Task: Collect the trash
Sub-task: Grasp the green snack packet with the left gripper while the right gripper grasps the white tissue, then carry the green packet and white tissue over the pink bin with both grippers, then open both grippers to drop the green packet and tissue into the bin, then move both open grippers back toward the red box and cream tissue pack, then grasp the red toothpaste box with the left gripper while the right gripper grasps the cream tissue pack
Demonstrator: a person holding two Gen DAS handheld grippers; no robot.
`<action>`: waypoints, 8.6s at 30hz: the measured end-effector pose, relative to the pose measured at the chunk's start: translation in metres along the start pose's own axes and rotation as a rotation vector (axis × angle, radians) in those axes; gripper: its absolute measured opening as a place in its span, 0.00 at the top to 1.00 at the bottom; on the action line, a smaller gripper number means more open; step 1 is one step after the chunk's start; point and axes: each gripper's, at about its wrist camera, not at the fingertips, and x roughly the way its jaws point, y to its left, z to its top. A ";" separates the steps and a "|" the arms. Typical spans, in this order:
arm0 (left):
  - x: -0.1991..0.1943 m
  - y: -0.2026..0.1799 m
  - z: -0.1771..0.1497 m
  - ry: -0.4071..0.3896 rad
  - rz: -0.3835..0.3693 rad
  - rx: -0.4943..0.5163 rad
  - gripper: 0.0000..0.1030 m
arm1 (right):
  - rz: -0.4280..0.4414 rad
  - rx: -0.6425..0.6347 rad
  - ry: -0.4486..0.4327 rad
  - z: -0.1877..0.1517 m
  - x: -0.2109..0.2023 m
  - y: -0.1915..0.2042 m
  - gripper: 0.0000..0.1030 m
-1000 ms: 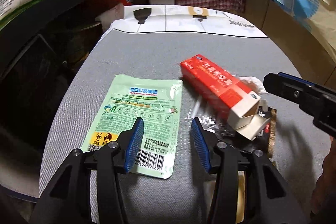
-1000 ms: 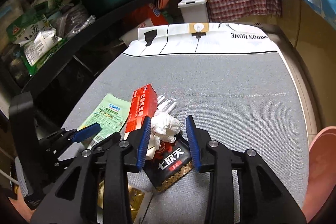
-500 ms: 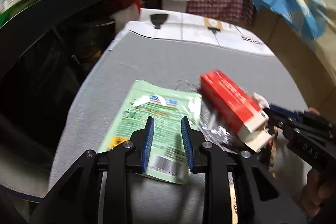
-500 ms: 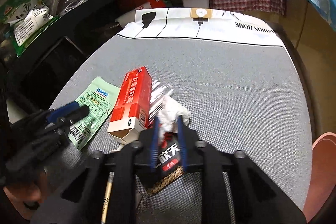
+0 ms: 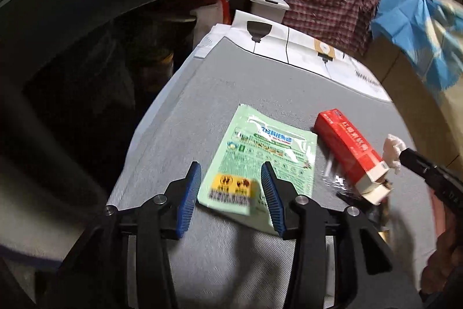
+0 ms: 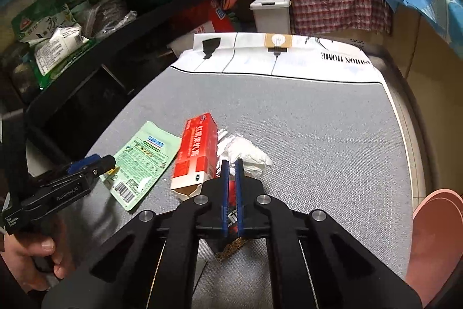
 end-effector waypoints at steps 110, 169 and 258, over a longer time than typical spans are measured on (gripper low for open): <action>-0.115 -0.249 -0.043 -0.113 -0.369 0.418 1.00 | -0.416 0.142 -0.204 -0.051 -0.234 -0.154 0.96; -0.094 -0.285 -0.055 -0.020 -0.472 0.537 0.78 | -0.421 0.232 -0.175 -0.055 -0.227 -0.173 0.53; 0.028 -0.126 0.010 0.045 -0.137 0.141 0.39 | -0.335 0.173 0.020 -0.089 -0.040 -0.026 0.29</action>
